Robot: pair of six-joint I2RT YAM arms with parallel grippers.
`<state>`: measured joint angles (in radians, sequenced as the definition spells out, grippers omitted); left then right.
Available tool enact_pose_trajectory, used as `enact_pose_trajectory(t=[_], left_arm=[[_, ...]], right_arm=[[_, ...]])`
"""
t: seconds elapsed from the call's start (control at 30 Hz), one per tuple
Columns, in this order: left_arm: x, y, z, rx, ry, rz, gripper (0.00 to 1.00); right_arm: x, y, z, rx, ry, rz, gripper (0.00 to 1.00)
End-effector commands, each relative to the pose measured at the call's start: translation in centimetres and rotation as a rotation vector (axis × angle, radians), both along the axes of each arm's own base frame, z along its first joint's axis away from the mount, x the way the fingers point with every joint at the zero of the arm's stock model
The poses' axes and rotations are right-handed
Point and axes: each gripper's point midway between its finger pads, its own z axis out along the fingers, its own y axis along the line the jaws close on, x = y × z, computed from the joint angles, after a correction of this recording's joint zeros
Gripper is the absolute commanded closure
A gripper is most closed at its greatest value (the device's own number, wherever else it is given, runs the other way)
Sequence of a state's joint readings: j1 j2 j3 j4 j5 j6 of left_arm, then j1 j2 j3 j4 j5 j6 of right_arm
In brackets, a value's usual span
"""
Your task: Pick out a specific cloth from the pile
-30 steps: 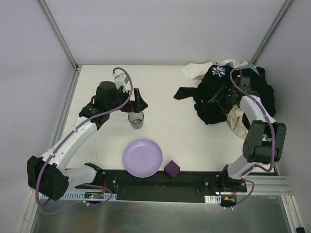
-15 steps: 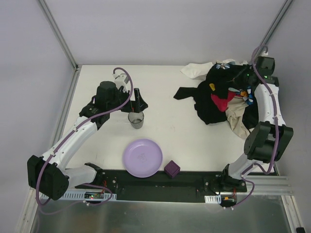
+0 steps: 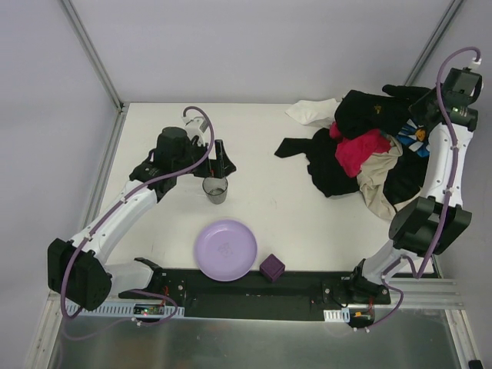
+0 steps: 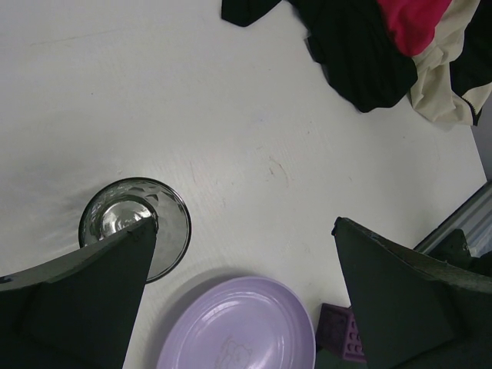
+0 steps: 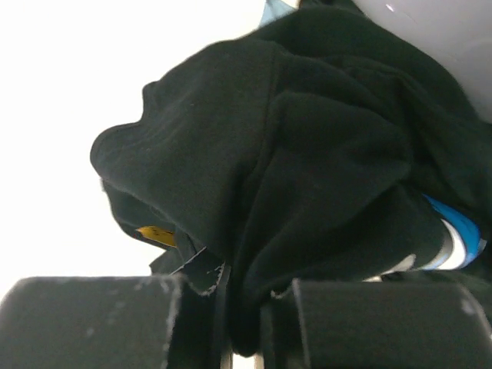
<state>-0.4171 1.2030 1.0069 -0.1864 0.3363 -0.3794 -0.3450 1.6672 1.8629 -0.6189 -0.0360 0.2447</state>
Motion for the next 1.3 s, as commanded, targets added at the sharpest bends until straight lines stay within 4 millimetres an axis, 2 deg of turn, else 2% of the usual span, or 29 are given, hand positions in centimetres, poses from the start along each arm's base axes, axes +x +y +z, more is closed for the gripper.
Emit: enact_pose_trajectory(t=[0.0,0.13,0.3,0.43,0.53,0.57,0.67,0.83,0.93,1.0,1.13,1.27], left_arm=[[0.8,-0.5,2.3,-0.034,-0.045,-0.017,0.01],[1.0,-0.8,2.8,-0.043,-0.05,-0.025,0.01],[1.4,-0.9,3.5,-0.056,-0.053,-0.011,0.01],[1.9,-0.4,3.9,-0.061,-0.053,0.05,0.01],[1.9,-0.4,4.3,-0.072,-0.053,0.054,0.01],[1.7,-0.6,4.4,-0.077,-0.056,0.038,0.01],[1.7,-0.6,4.5,-0.083,-0.051,0.038,0.01],[1.8,-0.1,4.6,-0.072,-0.071,0.06,0.01],[1.9,0.2,4.9,-0.059,-0.094,0.068,0.01],[1.9,0.4,4.9,-0.051,-0.106,0.072,0.01],[1.9,0.8,4.9,-0.041,-0.12,0.087,0.01],[1.8,0.8,4.9,-0.037,-0.123,0.081,0.01]], right_arm=[[-1.1,-2.4,-7.4,-0.054,0.215,-0.071,0.99],[-2.3,-1.5,-15.2,0.022,0.385,-0.037,0.99],[-4.2,0.8,-22.7,0.141,0.577,0.052,0.99],[-5.4,2.1,-26.3,0.208,0.668,0.101,0.99],[-5.6,2.9,-27.5,0.253,0.685,0.133,0.93],[-5.6,3.2,-27.4,0.265,0.677,0.146,0.9],[-4.9,3.5,-25.5,0.262,0.612,0.163,0.67],[-4.3,3.7,-19.8,0.211,0.475,0.174,0.22],[-4.8,3.6,-16.1,0.163,0.397,0.164,0.05],[-5.3,3.8,-14.2,0.142,0.356,0.164,0.0],[-6.5,4.5,-10.7,0.112,0.28,0.165,0.04],[-7.7,5.4,-8.6,0.091,0.223,0.176,0.04]])
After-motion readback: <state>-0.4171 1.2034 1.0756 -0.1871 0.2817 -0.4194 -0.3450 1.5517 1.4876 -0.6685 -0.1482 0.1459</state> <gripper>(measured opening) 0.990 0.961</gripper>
